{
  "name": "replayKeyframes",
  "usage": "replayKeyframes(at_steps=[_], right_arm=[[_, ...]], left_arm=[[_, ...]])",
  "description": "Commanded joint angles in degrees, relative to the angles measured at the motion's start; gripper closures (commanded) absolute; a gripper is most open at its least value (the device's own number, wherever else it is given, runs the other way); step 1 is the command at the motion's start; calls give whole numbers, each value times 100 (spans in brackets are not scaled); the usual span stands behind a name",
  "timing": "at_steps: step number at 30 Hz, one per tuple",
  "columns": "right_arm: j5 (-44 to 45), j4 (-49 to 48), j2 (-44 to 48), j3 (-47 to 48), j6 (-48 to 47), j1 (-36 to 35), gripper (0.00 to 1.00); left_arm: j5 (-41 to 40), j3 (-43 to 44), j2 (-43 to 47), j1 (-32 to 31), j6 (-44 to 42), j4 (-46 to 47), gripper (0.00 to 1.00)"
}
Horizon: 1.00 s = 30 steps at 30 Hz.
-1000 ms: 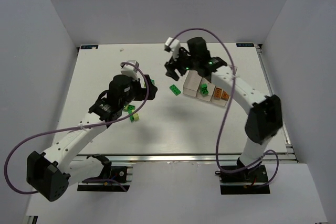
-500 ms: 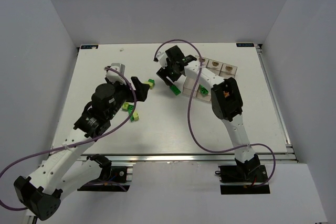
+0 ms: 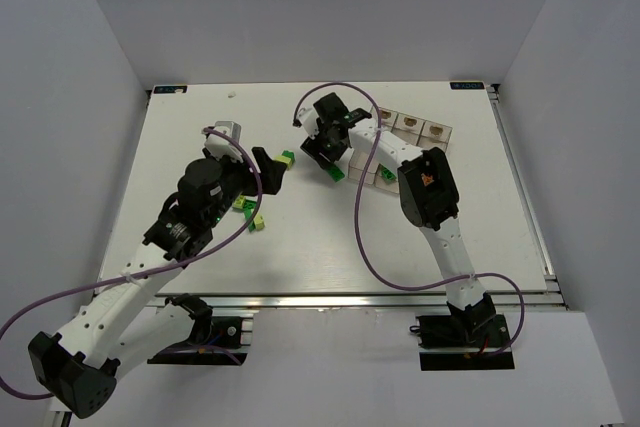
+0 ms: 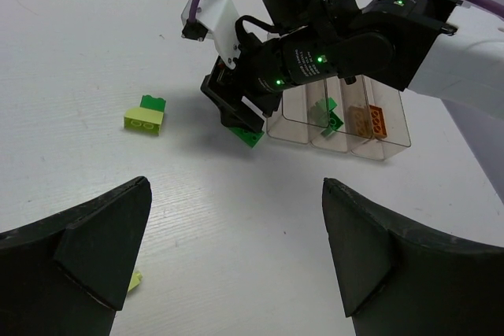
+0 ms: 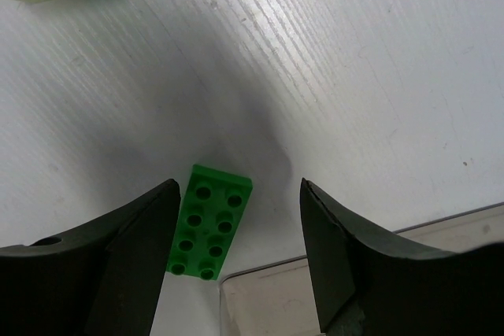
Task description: Sort the legos into containers by color
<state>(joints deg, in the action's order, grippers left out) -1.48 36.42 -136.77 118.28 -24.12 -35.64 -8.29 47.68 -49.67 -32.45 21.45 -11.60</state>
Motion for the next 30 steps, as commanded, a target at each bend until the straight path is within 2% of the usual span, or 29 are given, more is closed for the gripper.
replayKeyframes(at_steps=[1,9,17,23,26,27,30], right_arm=[[-116,180,54,-42,-14,39,32],[-292,251,133,-200,100,127,31],[-494,418,151,-358,109,171,39],[-819,550,151,-490,127,162,51],[-1117,576,220,-490,144,154,64],[-1266,568,264,-533,170,145,73],[-1724,340,624,-762,250,66,80]], left_arm=[[82,-48,63,-25,-36,43,2],[109,-75,98,-25,-27,78,2],[126,-84,124,-25,-27,105,2],[126,-92,115,-25,-27,114,2],[109,-92,124,-25,-45,105,2],[91,-92,133,-25,-45,105,2],[74,-101,185,-25,-53,114,2]])
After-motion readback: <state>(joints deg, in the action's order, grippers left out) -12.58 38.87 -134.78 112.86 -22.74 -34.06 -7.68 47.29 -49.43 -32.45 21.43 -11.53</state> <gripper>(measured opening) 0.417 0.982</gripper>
